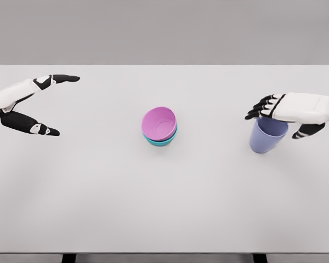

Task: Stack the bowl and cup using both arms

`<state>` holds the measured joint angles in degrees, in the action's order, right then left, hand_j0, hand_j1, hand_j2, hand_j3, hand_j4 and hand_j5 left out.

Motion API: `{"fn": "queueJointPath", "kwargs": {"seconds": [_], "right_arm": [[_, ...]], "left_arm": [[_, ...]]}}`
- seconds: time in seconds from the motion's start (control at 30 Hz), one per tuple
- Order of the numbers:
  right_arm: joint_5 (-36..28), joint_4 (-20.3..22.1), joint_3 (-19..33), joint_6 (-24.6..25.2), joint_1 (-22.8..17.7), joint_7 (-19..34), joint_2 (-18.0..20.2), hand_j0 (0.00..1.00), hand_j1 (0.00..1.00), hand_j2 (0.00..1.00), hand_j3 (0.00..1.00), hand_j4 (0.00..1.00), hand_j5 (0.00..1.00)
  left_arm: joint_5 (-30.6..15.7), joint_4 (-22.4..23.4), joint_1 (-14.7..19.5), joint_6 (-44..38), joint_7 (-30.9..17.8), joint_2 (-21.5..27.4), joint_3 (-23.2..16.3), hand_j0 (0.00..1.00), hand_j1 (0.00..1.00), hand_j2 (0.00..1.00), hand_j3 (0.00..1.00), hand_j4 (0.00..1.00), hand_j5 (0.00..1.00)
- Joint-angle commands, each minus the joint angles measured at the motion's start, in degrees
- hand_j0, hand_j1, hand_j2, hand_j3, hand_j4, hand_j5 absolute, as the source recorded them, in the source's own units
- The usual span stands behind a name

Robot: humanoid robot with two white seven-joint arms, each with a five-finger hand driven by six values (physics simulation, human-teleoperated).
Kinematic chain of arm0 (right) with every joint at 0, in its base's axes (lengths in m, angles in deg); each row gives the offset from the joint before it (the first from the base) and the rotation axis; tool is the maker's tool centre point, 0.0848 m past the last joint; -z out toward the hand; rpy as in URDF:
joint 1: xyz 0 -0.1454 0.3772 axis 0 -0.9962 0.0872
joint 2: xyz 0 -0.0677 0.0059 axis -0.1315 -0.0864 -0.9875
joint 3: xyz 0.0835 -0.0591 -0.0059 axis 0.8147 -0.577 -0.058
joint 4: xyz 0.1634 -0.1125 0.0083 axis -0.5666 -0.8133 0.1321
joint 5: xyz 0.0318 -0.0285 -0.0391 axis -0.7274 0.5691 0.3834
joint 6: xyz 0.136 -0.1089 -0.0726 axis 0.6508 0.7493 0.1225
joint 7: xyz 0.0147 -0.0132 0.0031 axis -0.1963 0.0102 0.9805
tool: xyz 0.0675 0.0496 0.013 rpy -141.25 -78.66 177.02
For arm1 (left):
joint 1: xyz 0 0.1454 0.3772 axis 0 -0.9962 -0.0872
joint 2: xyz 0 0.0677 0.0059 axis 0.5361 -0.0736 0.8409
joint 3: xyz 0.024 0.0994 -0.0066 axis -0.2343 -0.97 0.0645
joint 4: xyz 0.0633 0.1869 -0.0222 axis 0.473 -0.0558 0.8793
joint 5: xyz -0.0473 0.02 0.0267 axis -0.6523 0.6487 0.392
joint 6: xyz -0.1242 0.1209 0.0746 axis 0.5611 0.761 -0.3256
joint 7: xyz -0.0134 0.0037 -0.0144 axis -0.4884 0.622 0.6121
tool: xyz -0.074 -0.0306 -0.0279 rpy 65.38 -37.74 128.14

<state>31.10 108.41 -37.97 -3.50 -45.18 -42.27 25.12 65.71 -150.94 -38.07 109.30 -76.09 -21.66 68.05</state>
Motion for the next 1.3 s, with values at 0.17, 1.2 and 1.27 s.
{"fn": "queueJointPath", "kwargs": {"seconds": [0.17,1.2,1.27], "right_arm": [[1.53,-2.26,-2.05,0.14,1.14,-0.02,-2.37,1.0,1.0,1.0,1.0,1.0,1.0],[2.15,-6.12,-3.28,0.14,3.6,-0.02,-5.71,0.6,0.6,0.6,0.6,0.6,0.6],[2.15,-6.12,-3.02,0.14,3.69,-0.02,-5.8,0.6,0.6,0.6,0.6,0.6,0.6]], "left_arm": [[-0.09,-0.14,0.0,-0.15,0.02,-0.2,0.02,1.0,1.0,1.0,1.0,1.0,1.0],[0.27,-0.22,0.0,-0.15,0.02,-0.28,0.1,1.0,1.0,1.0,1.0,1.0,1.0],[0.27,-0.22,0.0,-0.15,0.02,-0.28,0.1,1.0,1.0,1.0,1.0,1.0,1.0]]}}
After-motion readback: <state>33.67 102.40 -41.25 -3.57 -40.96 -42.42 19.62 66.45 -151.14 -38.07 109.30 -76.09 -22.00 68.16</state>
